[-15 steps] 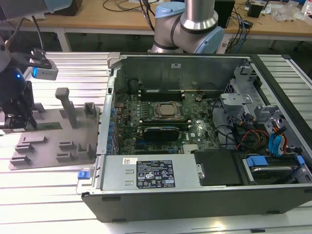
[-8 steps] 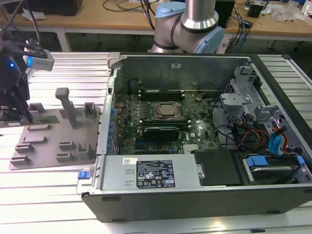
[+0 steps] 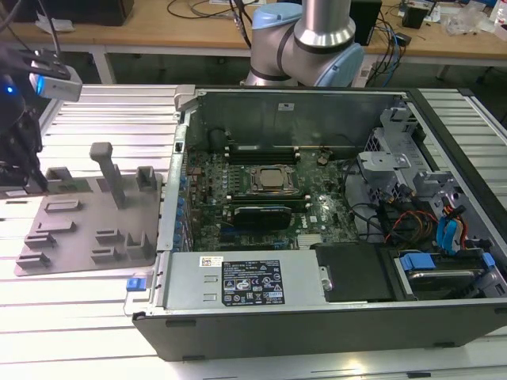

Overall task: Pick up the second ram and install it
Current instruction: 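Pick up the second ram and move it above second insertion slot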

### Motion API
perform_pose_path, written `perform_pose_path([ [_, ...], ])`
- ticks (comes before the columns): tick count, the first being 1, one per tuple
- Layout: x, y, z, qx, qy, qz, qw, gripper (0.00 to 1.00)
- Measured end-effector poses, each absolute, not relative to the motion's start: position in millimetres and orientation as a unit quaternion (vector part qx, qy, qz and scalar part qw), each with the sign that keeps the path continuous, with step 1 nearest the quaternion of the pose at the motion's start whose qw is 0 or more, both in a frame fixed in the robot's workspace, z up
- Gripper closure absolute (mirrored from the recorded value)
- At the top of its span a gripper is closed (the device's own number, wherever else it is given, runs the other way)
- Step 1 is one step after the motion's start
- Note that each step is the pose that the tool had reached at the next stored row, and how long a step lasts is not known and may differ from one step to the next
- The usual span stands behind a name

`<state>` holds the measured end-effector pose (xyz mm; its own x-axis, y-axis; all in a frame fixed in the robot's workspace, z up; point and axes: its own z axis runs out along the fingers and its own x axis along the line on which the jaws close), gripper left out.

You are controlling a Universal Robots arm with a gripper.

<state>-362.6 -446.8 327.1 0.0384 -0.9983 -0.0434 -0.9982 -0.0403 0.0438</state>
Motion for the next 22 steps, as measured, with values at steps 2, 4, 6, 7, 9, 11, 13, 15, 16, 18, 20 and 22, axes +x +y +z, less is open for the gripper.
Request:
perform_pose_path([
  [2,-362.6,-446.8,329.6,0.721,-0.693,-0.031,0.001,0.89],
  [4,-362.6,-446.8,333.5,0.721,-0.693,-0.031,0.001,0.89],
  [6,-362.6,-446.8,337.3,0.721,-0.693,-0.031,0.001,0.89],
  [7,-362.6,-446.8,339.2,0.721,-0.693,-0.031,0.001,0.89],
  [9,-362.6,-446.7,345.7,0.721,-0.693,-0.031,0.001,0.89],
  [11,-362.6,-446.7,352.3,0.721,-0.693,-0.031,0.001,0.89],
  [13,-362.6,-446.6,357.4,0.72,-0.693,-0.031,0.001,0.89],
  [15,-362.6,-446.6,361.8,0.72,-0.693,-0.031,0.001,0.89],
  [16,-362.6,-446.6,363.1,0.72,-0.693,-0.031,0.001,0.89],
  [18,-362.6,-446.6,366.4,0.721,-0.693,-0.031,0.001,0.89],
  [20,-362.6,-446.6,370.2,0.721,-0.693,-0.031,0.001,0.89],
  [22,-362.6,-446.6,374.7,0.721,-0.693,-0.031,0.001,0.89],
])
